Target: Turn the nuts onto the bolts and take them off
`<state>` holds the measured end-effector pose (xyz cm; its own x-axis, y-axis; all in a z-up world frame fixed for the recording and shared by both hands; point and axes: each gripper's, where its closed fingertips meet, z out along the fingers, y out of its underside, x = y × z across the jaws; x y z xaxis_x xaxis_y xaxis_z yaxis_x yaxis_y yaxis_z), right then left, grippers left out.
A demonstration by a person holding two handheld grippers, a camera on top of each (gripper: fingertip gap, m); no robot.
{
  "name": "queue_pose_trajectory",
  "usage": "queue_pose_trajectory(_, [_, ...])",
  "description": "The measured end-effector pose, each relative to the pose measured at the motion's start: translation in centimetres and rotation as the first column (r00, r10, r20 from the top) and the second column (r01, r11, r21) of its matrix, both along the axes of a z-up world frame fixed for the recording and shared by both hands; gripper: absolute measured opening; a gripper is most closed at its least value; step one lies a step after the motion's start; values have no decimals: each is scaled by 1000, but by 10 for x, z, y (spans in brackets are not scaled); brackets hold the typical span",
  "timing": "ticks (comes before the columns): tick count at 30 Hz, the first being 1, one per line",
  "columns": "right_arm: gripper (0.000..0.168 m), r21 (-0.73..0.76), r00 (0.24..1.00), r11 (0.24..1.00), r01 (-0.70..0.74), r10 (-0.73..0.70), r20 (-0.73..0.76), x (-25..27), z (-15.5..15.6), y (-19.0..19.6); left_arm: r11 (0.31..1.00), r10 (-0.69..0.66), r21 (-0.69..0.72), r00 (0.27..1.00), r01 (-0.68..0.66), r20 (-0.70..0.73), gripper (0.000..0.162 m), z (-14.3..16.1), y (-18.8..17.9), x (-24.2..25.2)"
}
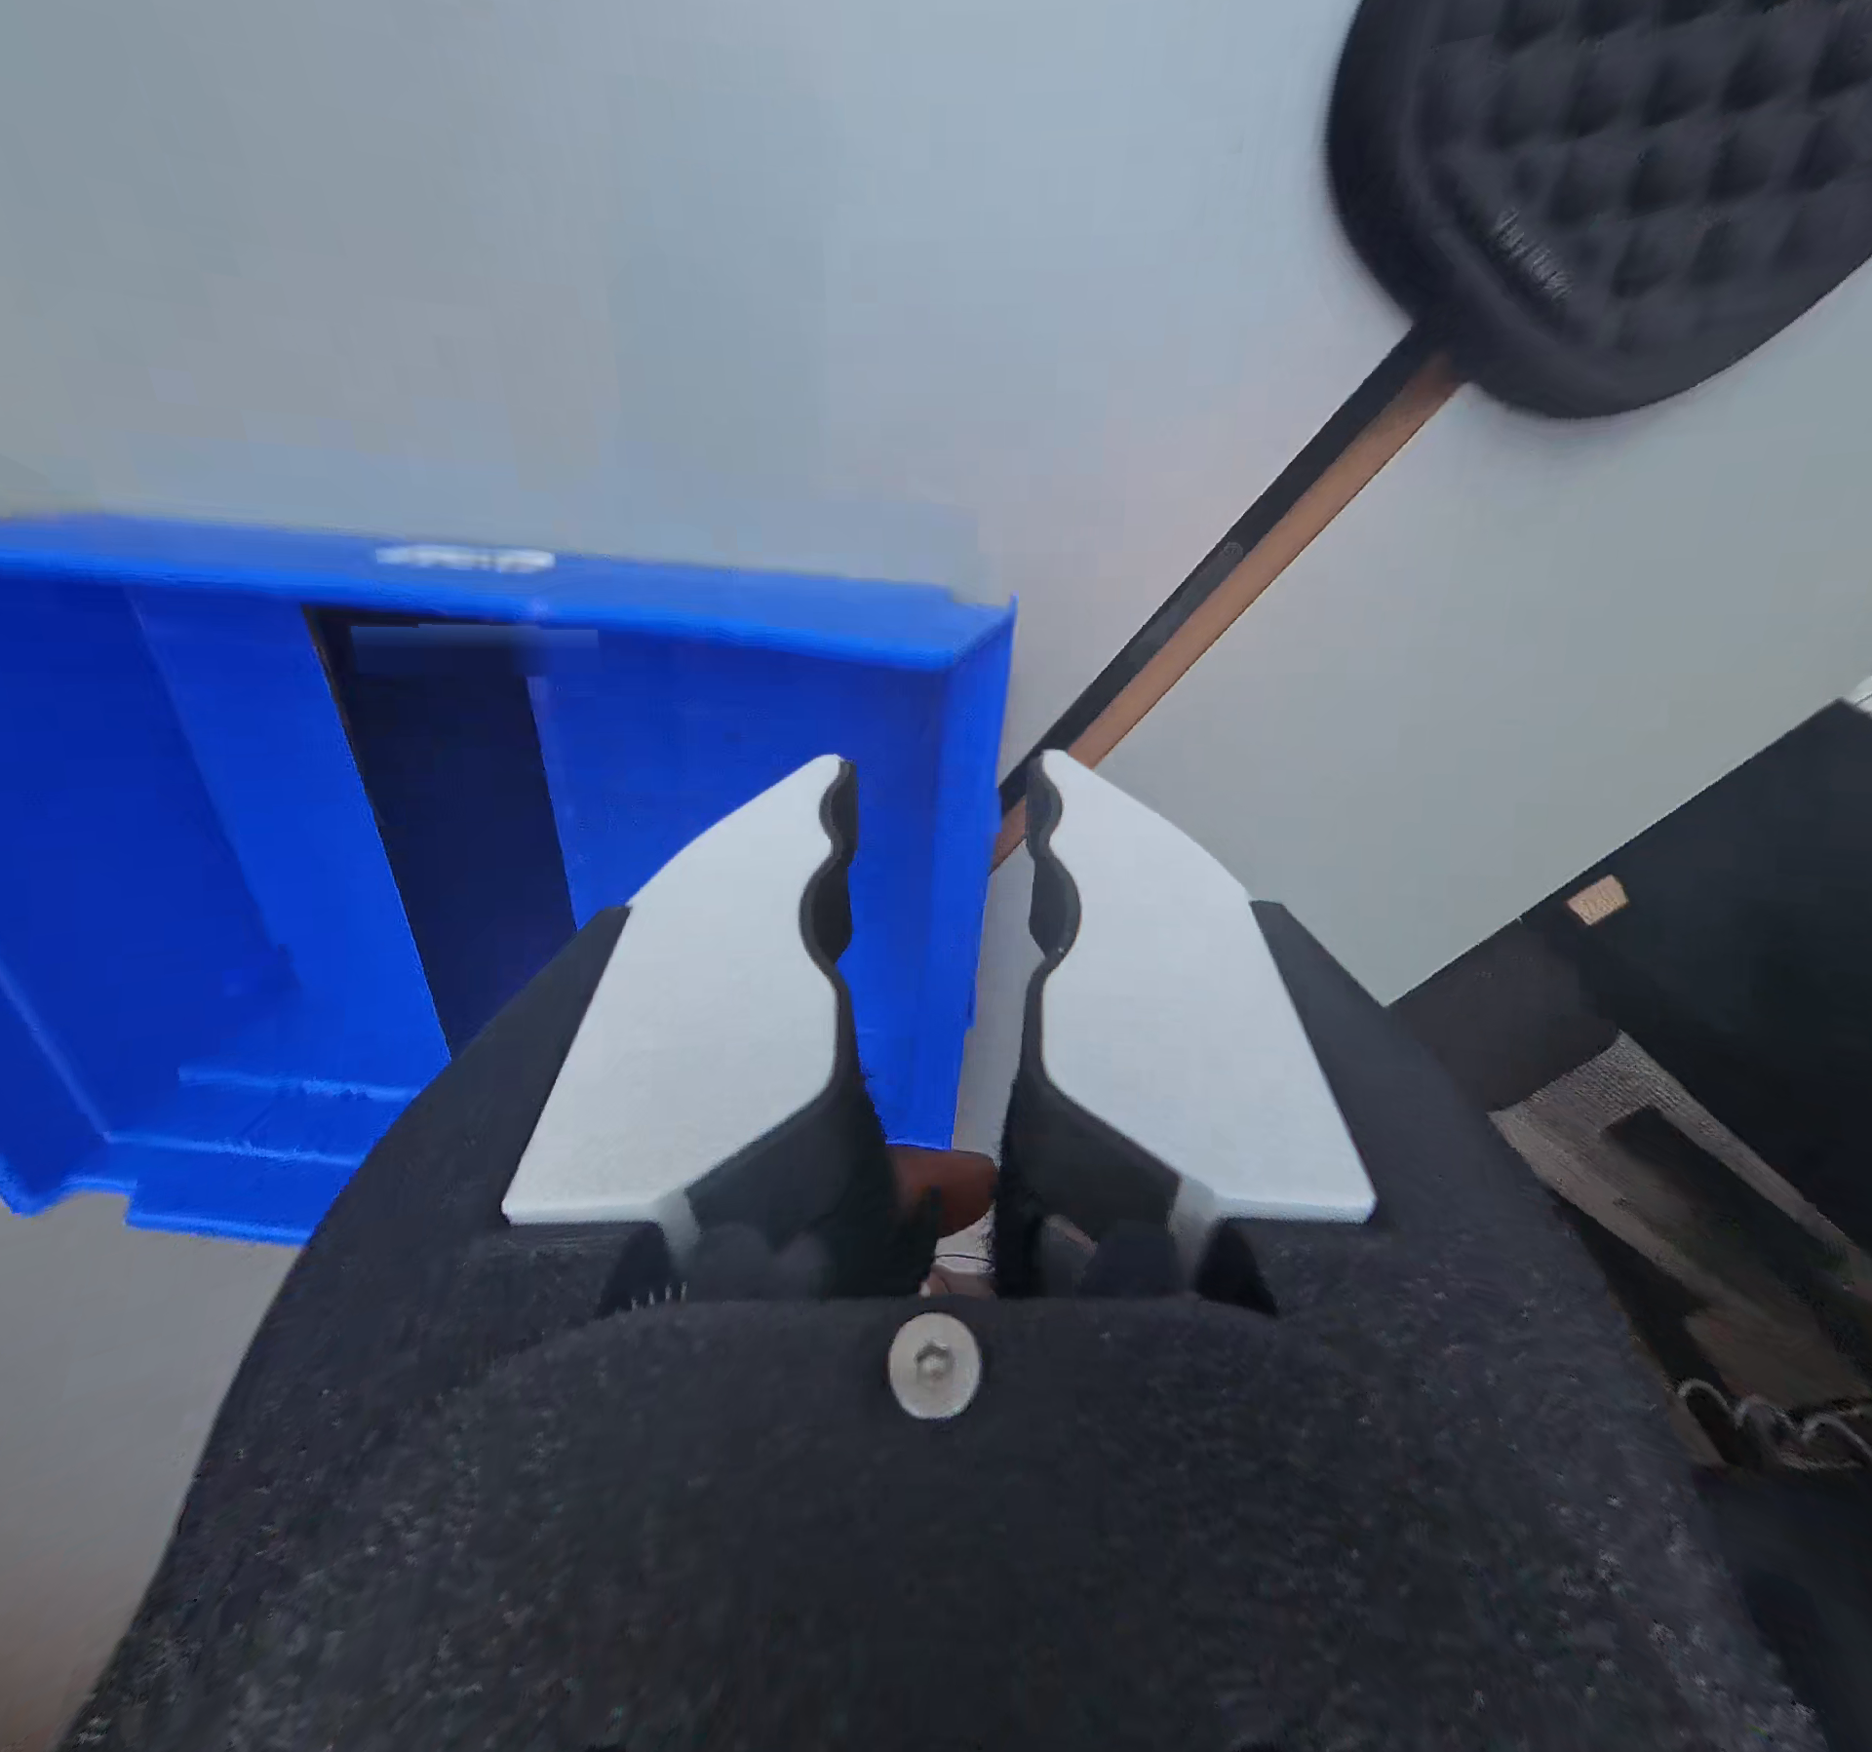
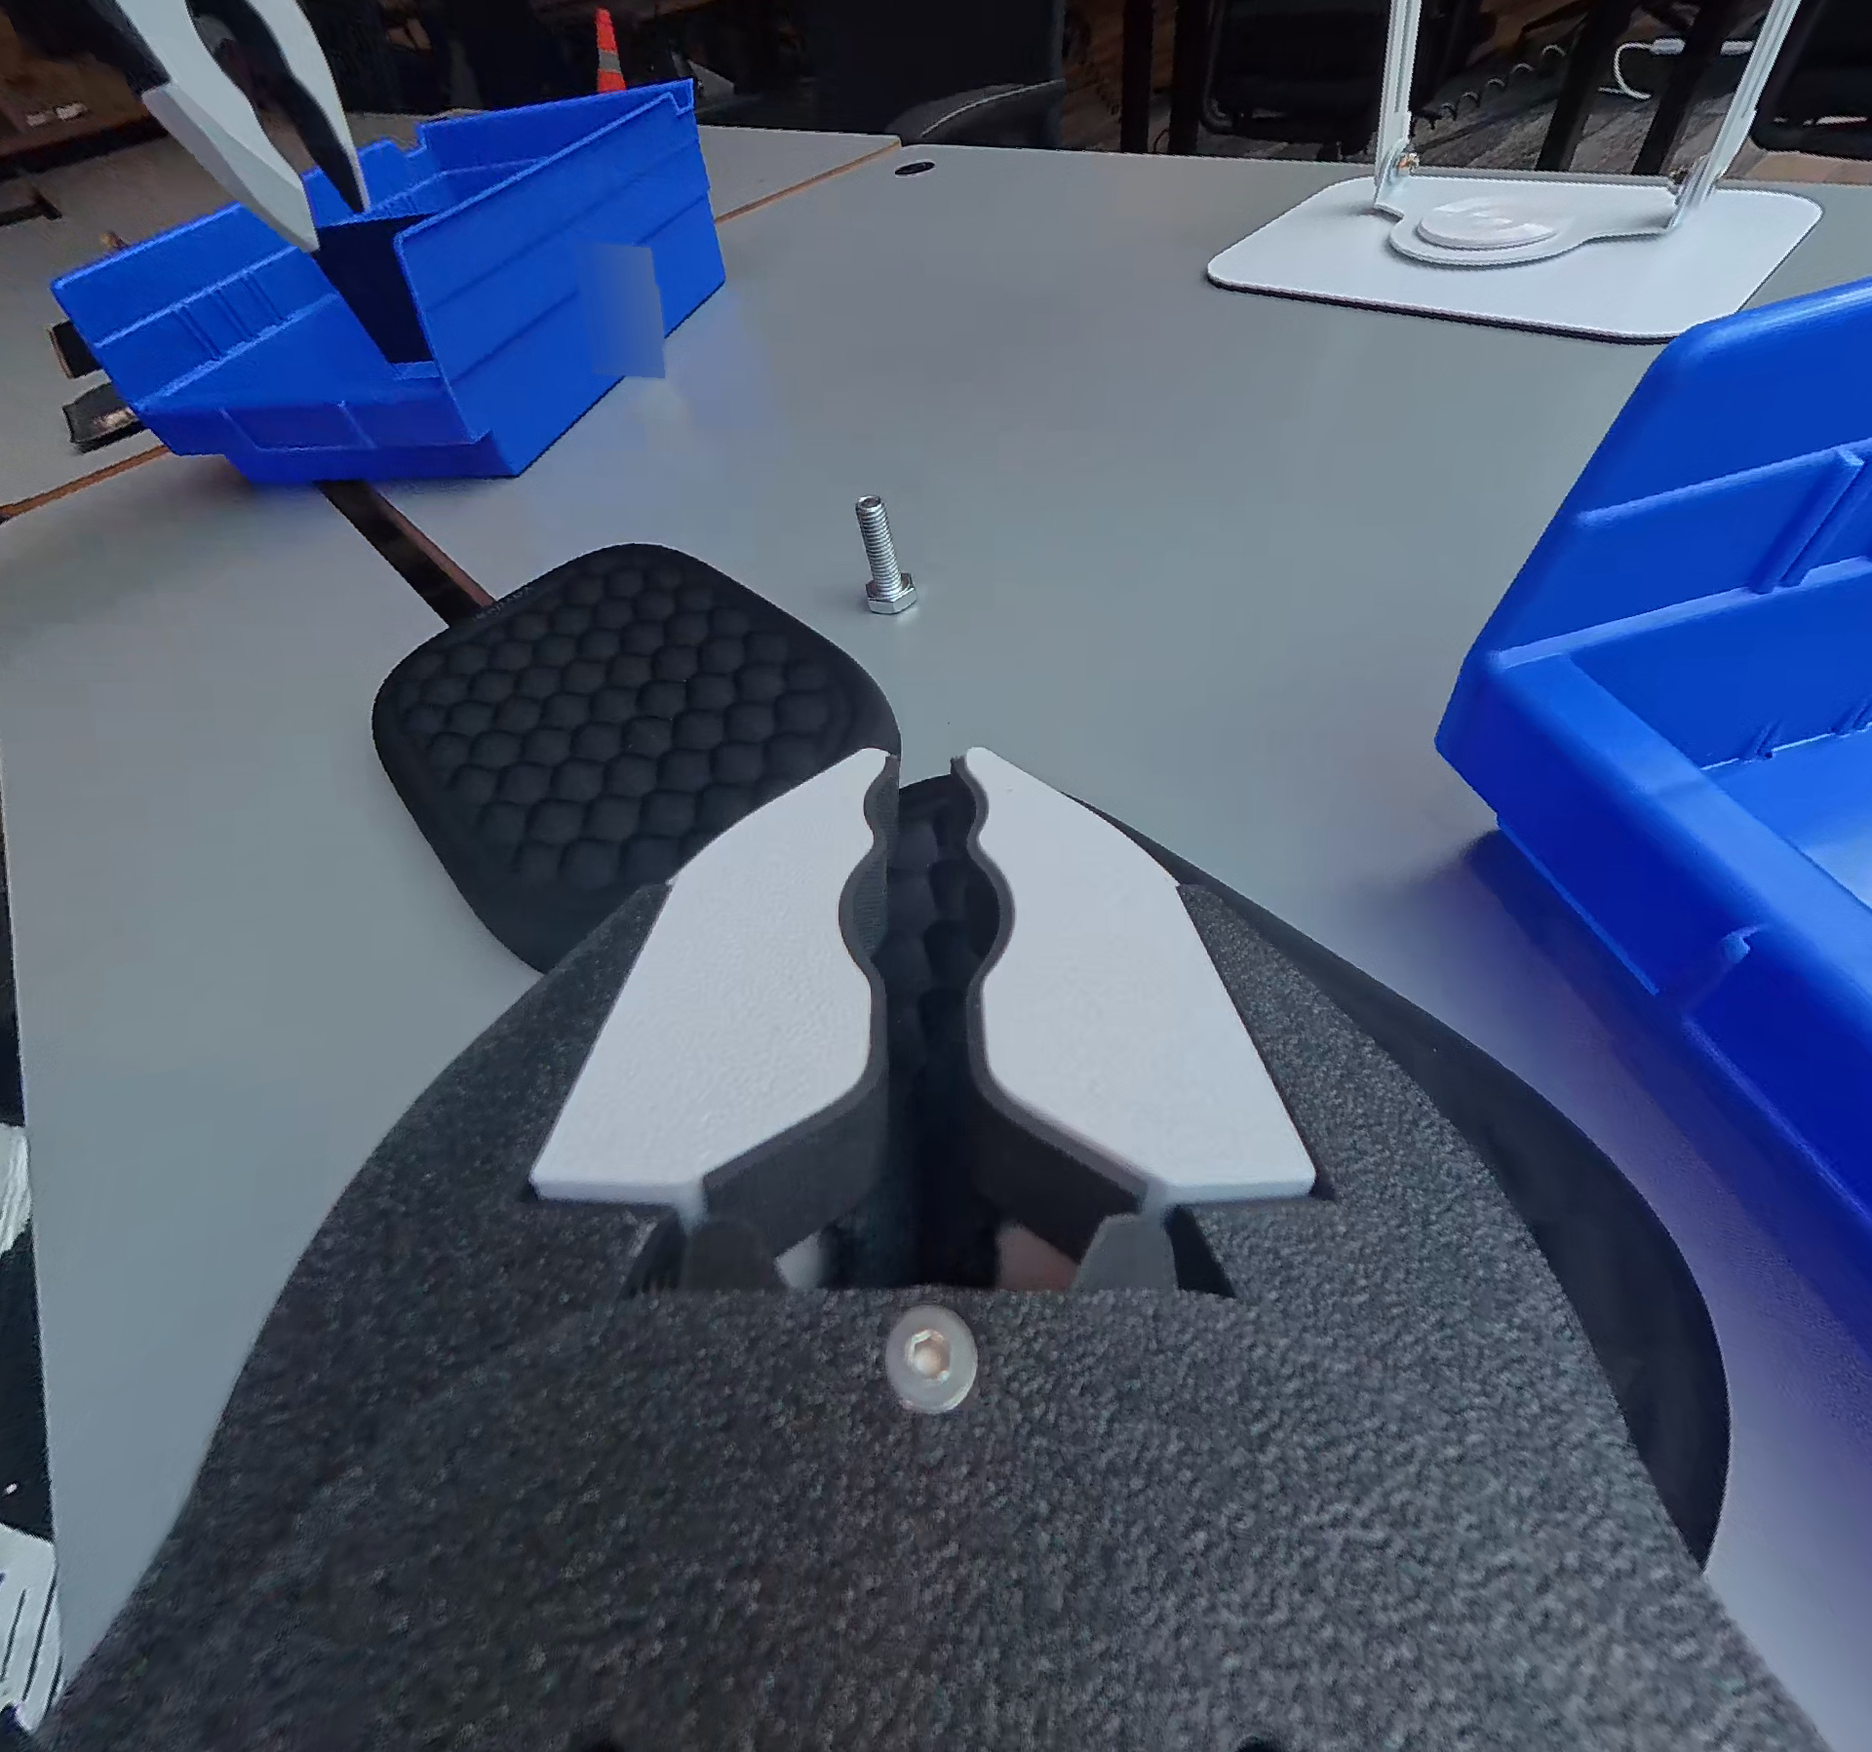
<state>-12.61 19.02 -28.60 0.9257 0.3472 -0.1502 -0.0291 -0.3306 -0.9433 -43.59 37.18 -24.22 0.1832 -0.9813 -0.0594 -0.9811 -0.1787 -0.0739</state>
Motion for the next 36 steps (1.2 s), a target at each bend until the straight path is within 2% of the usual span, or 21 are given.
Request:
queue_pose_trajectory(5, [9, 3, 1000, 1000, -2, 2, -2, 0, 0, 0, 979, 200, -14, 975, -202, -94, 32, -45, 22, -77])
queue_pose_trajectory(10, [9, -3, 1000, 1000, 0, 0, -4, 0, 0, 0, 932, 352, -57, 932, -358, -86, 29, -82, 33, -107])
queue_pose_trajectory(19, [9, -7, 1000, 1000, 14, -14, 0, 1, -1, 1, 916, 367, -125, 922, -382, -126, 28, -103, 29, -112])
queue_pose_trajectory(23, [9, -4, 1000, 1000, 20, -20, 0, 2, 0, 0, 924, 347, -112, 925, -365, -155, 19, -107, 29, -117])
queue_pose_trajectory(28, [9, -8, 1000, 1000, 18, -18, 7, 2, -1, 1, 940, 318, -83, 938, -330, -137, 18, -92, 34, -114])
queue_pose_trajectory(32, [9, -11, 1000, 1000, 17, -17, 11, 1, -2, 1, 965, 262, -15, 964, -263, -43, 18, -46, 38, -83])
queue_pose_trajectory(36, [9, -13, 1000, 1000, 14, -14, 12, 1, -2, 1, 992, 100, 67, 988, -109, 117, 18, 5, 24, -9])
